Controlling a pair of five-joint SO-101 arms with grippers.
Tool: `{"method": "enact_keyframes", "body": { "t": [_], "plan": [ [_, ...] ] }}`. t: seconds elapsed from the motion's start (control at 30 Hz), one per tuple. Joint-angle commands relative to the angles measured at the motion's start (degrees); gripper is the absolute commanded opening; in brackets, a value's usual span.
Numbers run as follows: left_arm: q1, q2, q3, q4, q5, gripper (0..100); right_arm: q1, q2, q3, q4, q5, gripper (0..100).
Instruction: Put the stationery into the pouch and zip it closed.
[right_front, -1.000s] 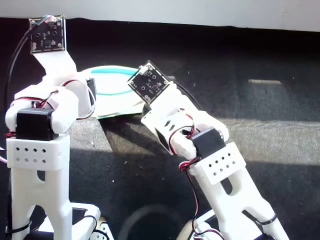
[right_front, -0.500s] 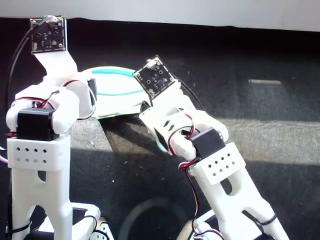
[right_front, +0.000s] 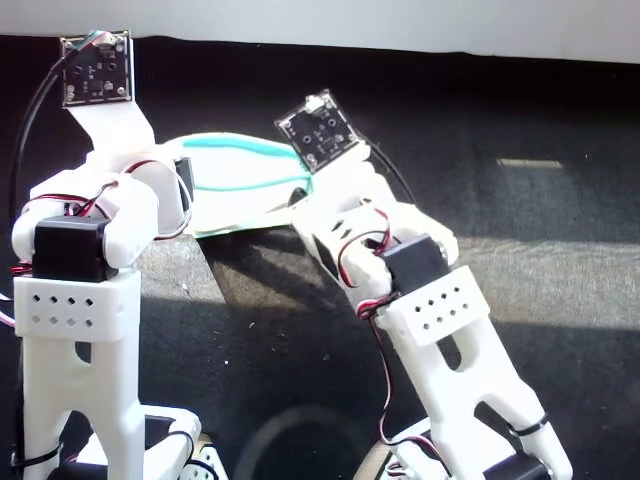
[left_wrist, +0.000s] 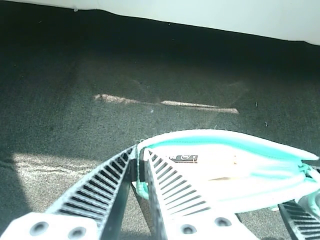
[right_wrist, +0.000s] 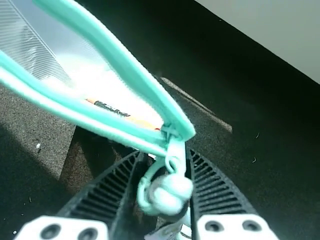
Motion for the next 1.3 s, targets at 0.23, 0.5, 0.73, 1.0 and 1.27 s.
{"method": "enact_keyframes", "body": {
  "t": [0.23,0.5,0.73,1.0,1.27],
  "plan": [
    [1.54,0.75,1.54,0.79,-0.44,1,1.36,-0.04,-4.0,0.48,-0.26,1.0],
    [1.54,0.75,1.54,0.53,-0.44,1,3.3,-0.04,3.38,0.92,-0.26,10.1],
    [1.54,0.75,1.45,0.53,-0.44,1,4.53,1.89,5.67,-1.19,-0.35,13.0],
    [1.54,0.75,1.54,0.53,-0.44,1,9.71,9.89,5.58,-4.35,-0.62,13.0],
    [1.54,0.75,1.54,0.53,-0.44,1,8.13,9.98,5.58,-5.14,-0.62,13.0]
  ]
}}
